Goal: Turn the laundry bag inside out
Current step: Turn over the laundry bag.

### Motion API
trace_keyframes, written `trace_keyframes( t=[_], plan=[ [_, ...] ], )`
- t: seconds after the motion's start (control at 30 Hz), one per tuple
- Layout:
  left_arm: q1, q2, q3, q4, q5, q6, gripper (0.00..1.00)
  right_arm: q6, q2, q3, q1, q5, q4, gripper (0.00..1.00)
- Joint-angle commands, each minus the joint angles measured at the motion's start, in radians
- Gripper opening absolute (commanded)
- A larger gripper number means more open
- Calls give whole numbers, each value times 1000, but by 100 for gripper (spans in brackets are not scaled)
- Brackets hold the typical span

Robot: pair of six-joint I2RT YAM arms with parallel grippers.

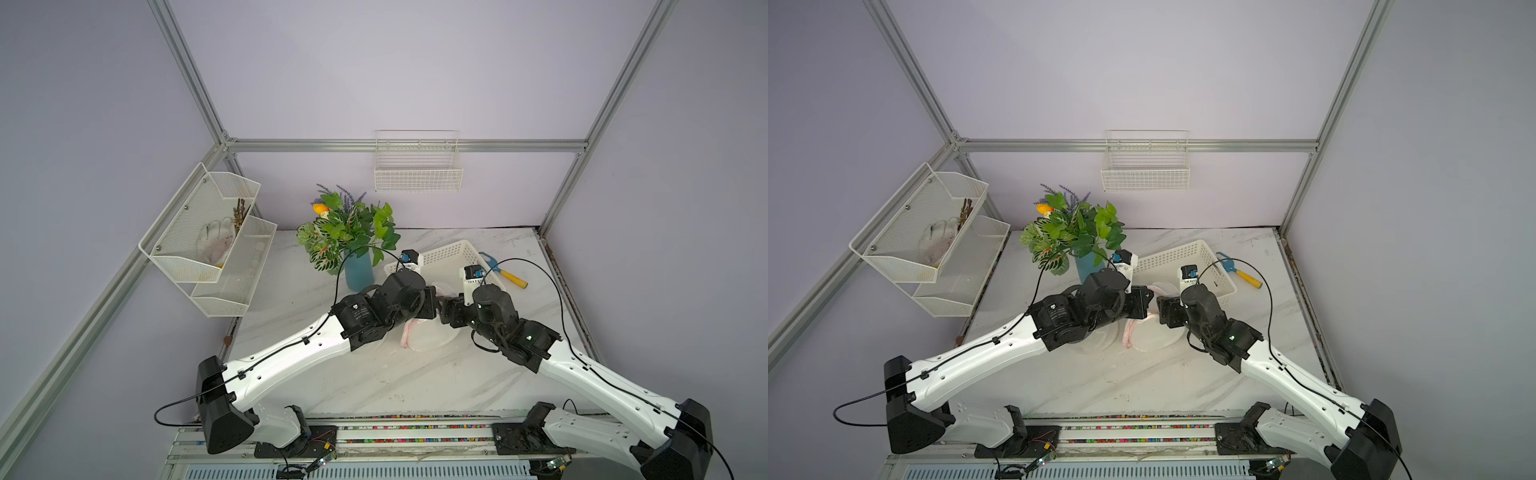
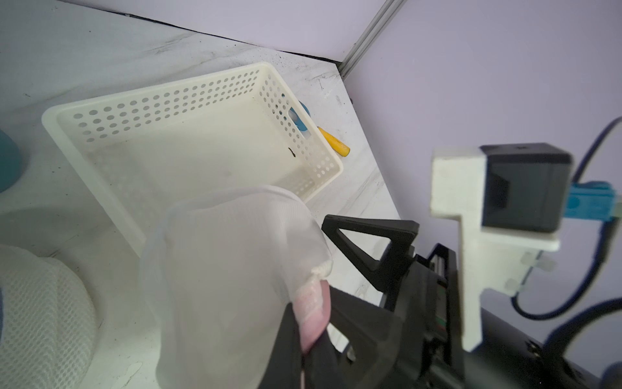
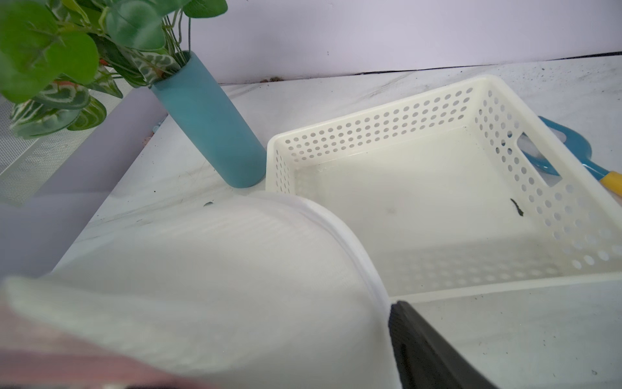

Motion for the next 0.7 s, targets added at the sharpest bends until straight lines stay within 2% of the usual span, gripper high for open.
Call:
trace_keyframes(
  t=[0.0, 0.13, 0.23, 0.57, 0.67],
  plan=[
    [-3, -52, -3, 48, 46, 39, 0, 11, -1, -29, -5, 23, 40, 82],
    [-2, -84, -27, 73, 137, 116, 0, -2, -27, -53, -75, -134, 97, 82],
    [-3, -101, -42, 78, 199, 162, 0, -29, -50, -76, -90, -179, 136, 82],
    [6, -159, -72, 62, 273, 259, 0, -48, -152, -177, -122, -136, 166, 77],
    [9, -174, -83, 62, 297, 293, 0, -69, -180, -193, -129, -159, 173, 68]
  ],
)
